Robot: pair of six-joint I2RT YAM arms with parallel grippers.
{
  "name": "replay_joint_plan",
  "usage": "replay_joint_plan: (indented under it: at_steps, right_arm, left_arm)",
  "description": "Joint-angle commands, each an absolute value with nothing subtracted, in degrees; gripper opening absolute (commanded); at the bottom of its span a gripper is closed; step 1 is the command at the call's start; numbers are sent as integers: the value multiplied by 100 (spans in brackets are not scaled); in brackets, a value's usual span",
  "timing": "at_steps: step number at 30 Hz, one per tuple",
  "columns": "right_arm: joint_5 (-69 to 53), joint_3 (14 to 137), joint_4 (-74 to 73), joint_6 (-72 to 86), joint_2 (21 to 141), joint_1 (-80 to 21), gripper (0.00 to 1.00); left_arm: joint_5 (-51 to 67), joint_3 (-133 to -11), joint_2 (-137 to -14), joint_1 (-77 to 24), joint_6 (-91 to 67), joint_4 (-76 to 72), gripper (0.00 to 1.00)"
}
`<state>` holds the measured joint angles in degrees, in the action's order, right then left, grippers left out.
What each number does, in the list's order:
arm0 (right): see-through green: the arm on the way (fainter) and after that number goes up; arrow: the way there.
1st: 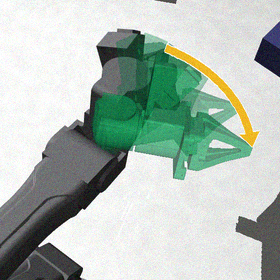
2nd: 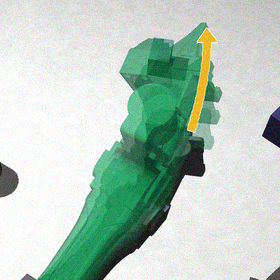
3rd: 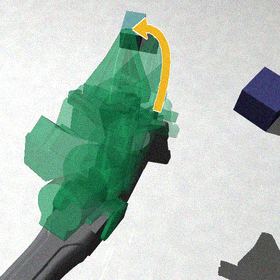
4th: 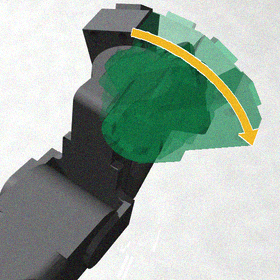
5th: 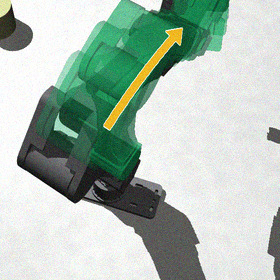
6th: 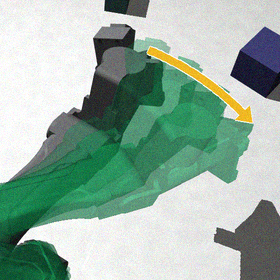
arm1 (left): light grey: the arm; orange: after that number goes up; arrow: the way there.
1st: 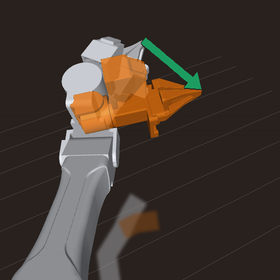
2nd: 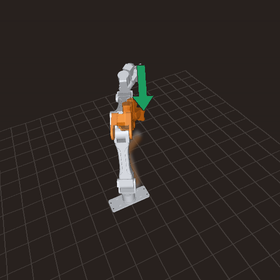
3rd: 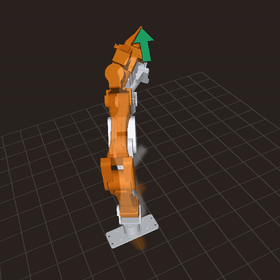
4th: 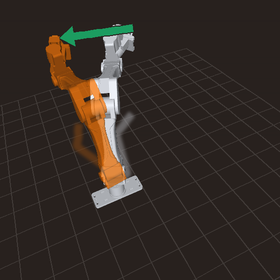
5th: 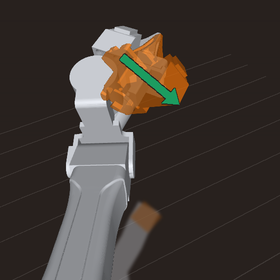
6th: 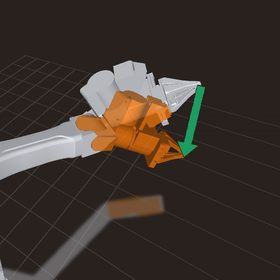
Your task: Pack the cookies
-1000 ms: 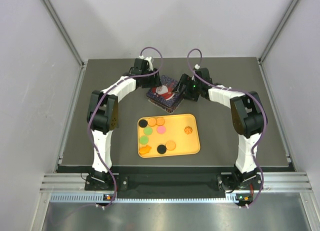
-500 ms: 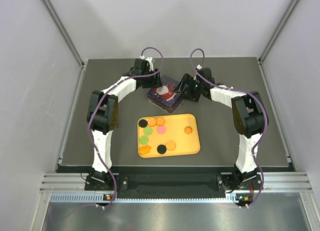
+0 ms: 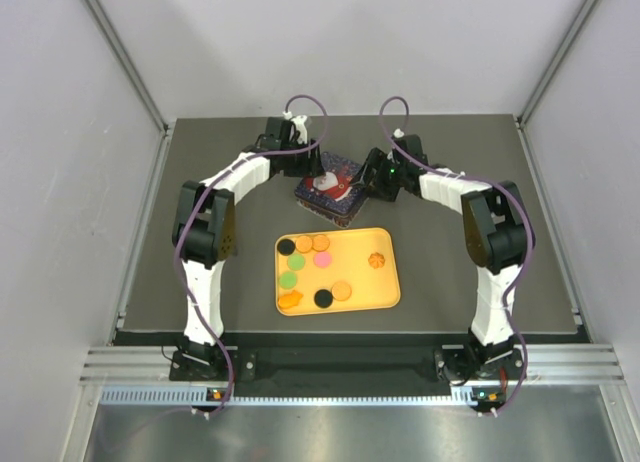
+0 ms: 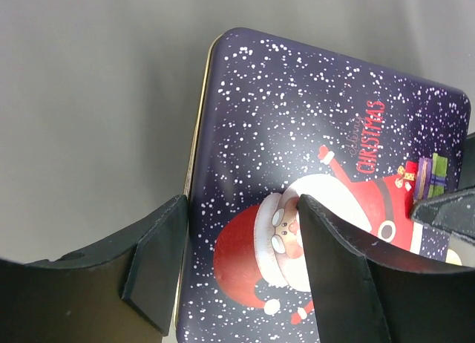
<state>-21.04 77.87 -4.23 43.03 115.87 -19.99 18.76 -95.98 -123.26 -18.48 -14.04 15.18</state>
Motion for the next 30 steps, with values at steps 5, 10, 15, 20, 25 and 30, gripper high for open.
replay_joint_plan:
  at_steps: [5, 10, 15, 20, 25, 30]
  right_arm:
    - [-2241, 8235, -123, 4087, 11637, -2118, 74]
    - [-2145, 8323, -193, 3832, 11646, -2127, 72]
    - [-2048, 8332, -220, 3612, 11610, -2136, 66]
    - [-2057, 8385, -237, 3516, 11637, -2136, 56]
    - [-2048, 8394, -272, 3454, 11663, -2127, 62]
    - [-2048, 8394, -325, 3419, 11681, -2109, 66]
  left_arm:
    - [2733, -9536, -12059, -2030, -1257, 1881, 65]
    - [2707, -9527, -12050, -2039, -950, 2056, 65]
    - [2286, -9510, -12032, -2065, -589, 2267, 64]
    - [2163, -9457, -12015, -2100, -440, 2267, 66]
    - [1960, -9404, -11980, -2083, -606, 2084, 69]
    - [1758, -9334, -11857, -2013, -949, 1758, 71]
